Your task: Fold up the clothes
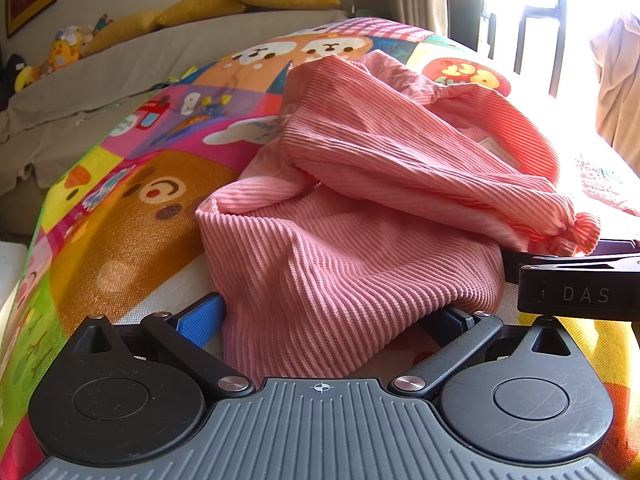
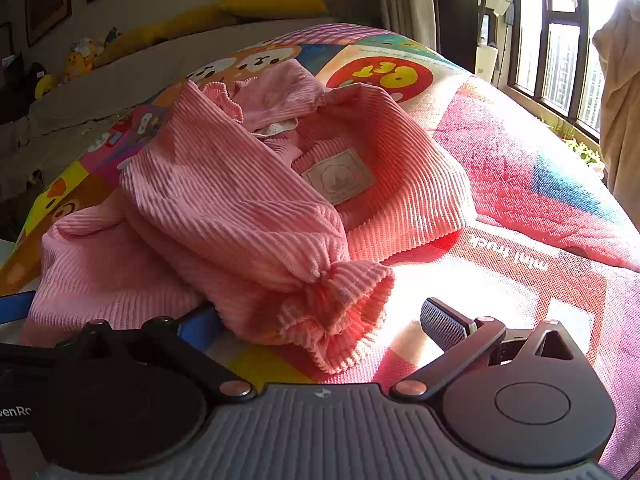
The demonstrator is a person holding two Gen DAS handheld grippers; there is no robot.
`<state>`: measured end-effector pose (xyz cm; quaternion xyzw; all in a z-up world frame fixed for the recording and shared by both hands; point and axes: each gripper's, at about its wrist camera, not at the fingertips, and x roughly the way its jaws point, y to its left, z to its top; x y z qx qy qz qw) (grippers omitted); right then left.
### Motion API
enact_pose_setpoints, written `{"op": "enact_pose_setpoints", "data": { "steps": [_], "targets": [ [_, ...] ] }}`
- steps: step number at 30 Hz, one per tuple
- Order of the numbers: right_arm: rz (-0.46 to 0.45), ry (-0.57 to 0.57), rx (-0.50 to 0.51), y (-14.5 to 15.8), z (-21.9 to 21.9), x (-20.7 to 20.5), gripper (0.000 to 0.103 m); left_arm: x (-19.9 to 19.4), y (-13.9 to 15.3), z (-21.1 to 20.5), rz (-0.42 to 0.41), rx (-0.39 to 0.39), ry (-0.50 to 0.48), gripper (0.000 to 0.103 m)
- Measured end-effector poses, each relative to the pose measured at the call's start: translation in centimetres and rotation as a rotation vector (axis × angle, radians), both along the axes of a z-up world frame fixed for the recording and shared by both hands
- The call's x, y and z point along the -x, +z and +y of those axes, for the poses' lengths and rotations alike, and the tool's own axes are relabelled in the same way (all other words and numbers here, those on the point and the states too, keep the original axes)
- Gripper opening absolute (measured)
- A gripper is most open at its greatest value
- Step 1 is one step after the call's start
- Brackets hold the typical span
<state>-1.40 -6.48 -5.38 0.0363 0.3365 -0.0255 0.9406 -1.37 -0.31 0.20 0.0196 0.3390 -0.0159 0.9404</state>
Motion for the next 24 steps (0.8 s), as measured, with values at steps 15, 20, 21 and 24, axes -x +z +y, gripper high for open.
{"op": "enact_pose_setpoints", "data": {
  "steps": [15,20,21,24],
  "targets": [
    [0.0,0.0,0.0,0.07,0.03,0.02,0.103,0.03,0.02,0.01,0.001,0.0,0.0,0.103],
    [0.0,0.0,0.0,0.06,0.03,0.02,0.103,0.08,0.05,0.02,0.001,0.001,-0.001,0.103],
    [0.0,0.0,0.0,0.06,0.04,0.01,0.103,0.08,0.05,0.02,0.001,0.001,-0.001,0.103],
    [0.0,0.0,0.0,0.06,0.05,-0.05,0.103,0.1,0.06,0.01,0.001,0.001,-0.001,0.103]
  ]
}}
